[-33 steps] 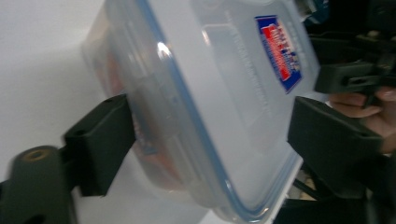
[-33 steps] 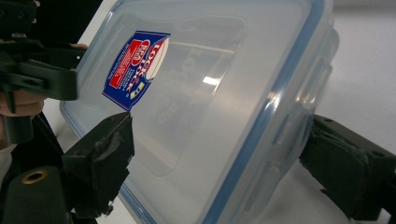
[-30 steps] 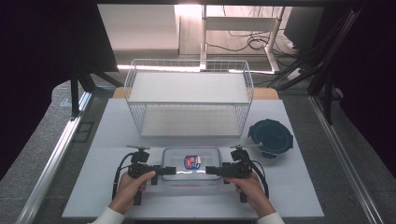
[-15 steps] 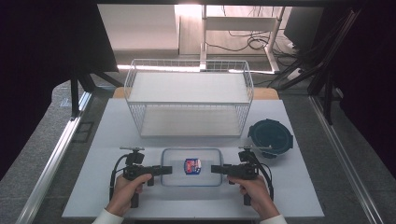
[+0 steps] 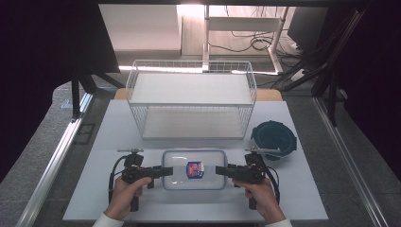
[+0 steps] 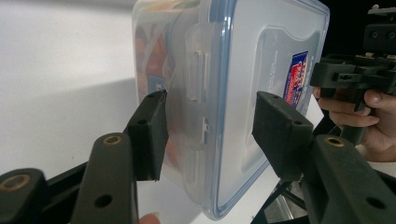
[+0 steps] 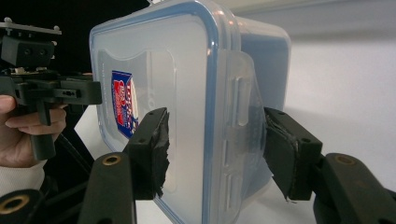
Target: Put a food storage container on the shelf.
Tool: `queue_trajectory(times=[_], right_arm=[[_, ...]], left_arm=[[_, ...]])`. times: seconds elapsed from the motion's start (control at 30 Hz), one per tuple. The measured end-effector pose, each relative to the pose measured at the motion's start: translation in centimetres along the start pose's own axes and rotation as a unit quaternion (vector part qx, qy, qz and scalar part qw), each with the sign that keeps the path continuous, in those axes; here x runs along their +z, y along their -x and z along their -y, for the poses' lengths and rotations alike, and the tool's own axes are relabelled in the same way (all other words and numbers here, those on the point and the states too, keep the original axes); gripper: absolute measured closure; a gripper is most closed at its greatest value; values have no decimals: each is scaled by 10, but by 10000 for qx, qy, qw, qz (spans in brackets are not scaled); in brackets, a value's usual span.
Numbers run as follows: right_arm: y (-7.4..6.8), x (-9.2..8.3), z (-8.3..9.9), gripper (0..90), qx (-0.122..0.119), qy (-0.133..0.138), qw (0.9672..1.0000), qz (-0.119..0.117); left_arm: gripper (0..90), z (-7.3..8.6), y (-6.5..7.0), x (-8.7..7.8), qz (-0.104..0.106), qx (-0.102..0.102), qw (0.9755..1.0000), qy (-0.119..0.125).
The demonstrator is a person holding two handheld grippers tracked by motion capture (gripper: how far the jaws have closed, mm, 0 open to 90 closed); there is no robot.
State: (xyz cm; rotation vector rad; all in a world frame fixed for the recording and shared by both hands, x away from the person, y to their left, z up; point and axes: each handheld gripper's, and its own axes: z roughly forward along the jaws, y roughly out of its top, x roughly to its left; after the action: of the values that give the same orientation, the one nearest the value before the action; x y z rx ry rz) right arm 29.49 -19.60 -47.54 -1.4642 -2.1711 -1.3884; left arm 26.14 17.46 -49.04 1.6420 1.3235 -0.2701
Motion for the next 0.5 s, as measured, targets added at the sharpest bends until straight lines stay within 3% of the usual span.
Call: queue_trajectory(times=[0.5], right_arm=[[-22,-19,-8,434,-507,302,9983,-15]], left_arm=[[468,-5,21,-18,52,282,9992,270]])
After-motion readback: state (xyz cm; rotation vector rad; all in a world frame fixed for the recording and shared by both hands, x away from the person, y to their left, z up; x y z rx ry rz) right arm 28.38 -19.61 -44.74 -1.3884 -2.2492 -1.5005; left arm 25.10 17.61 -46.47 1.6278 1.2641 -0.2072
